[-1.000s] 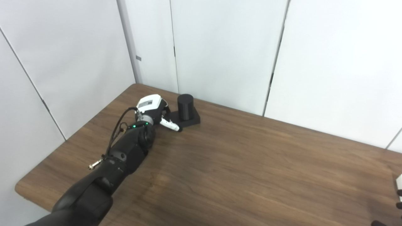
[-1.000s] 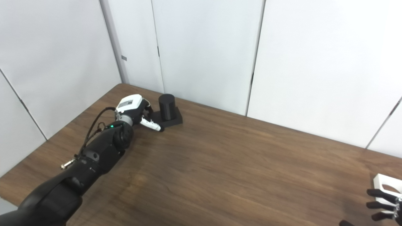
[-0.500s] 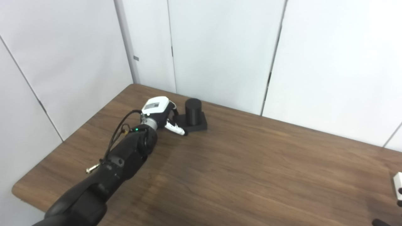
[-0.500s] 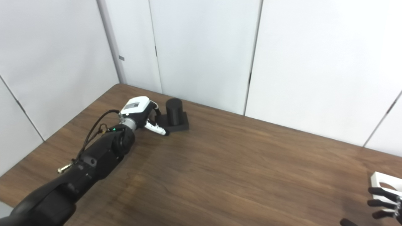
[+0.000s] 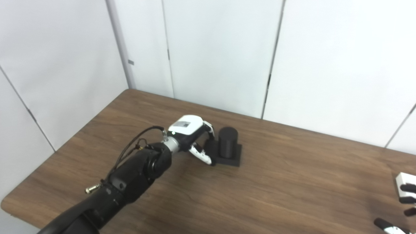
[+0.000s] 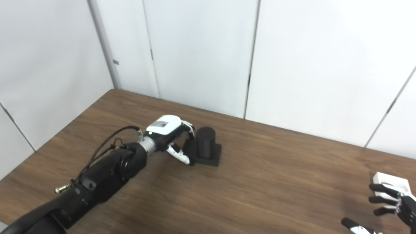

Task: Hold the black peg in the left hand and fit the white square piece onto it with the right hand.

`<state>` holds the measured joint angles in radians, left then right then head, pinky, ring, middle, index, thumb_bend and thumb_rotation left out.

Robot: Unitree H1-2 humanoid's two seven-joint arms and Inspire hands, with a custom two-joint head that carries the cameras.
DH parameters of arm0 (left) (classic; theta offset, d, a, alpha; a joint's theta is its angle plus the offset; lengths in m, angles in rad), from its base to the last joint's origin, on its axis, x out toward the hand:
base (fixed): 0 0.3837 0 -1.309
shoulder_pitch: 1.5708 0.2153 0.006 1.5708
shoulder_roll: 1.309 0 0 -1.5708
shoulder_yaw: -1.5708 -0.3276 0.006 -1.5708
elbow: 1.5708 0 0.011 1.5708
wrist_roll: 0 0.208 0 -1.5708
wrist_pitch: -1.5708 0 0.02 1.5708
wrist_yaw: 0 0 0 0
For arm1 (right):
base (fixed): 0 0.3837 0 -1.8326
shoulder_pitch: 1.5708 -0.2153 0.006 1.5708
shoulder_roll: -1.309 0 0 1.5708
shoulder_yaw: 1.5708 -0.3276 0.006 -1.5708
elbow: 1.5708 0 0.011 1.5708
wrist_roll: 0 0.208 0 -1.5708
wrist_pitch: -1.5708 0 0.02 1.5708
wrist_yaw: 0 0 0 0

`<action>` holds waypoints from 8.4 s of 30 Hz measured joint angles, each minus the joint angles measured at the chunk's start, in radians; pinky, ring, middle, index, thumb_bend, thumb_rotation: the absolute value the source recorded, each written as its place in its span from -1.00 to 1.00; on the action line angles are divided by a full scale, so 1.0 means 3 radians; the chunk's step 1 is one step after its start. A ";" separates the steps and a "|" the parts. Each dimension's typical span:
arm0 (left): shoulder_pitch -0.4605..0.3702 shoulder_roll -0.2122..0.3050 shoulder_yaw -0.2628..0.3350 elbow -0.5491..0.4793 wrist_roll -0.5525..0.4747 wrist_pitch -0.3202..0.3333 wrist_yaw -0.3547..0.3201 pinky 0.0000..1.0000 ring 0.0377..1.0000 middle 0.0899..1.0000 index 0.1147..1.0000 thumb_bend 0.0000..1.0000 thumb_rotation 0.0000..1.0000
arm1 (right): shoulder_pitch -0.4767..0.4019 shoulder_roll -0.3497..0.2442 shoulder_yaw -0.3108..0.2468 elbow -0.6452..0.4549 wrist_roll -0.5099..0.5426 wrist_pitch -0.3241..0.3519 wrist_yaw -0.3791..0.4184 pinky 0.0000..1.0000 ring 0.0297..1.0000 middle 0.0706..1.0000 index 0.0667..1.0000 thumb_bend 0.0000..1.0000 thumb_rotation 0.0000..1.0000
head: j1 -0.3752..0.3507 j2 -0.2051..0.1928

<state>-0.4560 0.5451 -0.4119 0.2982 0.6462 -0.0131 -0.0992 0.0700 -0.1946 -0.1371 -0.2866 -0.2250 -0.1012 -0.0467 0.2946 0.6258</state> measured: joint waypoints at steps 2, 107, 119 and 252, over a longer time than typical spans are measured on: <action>0.0007 -0.0016 -0.0012 -0.0049 -0.0011 -0.0033 -0.0062 0.61 0.80 0.67 -0.17 0.05 -0.87 | 0.0001 0.0016 0.0003 -0.0018 -0.0005 0.0051 0.0003 -0.14 0.15 0.29 0.19 0.09 -1.00 | -0.0036 0.0015; 0.0177 -0.0100 -0.0650 -0.0782 0.0319 -0.1396 -0.0372 0.53 0.72 0.66 -0.15 0.04 -0.85 | -0.2014 -0.1373 0.1346 0.1730 -0.2607 0.1288 0.1687 0.55 0.80 0.81 0.60 0.76 -0.78 | -0.2782 -0.0312; 0.0194 -0.0096 -0.0631 -0.0784 0.0319 -0.1396 -0.0372 0.50 0.71 0.64 -0.15 0.05 -0.85 | -0.2118 -0.1360 0.1408 0.2012 -0.2475 0.1288 0.1455 0.43 0.70 0.75 0.55 0.67 -0.79 | -0.2741 -0.0276; 0.0133 -0.0355 -0.0532 -0.0976 0.0393 -0.1057 -0.0993 0.56 0.76 0.69 -0.15 0.04 -0.84 | -0.2020 -0.1418 0.1347 -0.0156 -0.0971 0.0221 0.2366 0.36 0.59 0.48 -0.12 0.04 -0.73 | -0.0880 0.0588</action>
<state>-0.4162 0.4386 -0.5715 0.0054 0.7640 -0.3302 -0.3971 -0.5360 -0.6199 0.2671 -0.3334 -0.5164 -0.0350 0.6631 0.0306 0.8023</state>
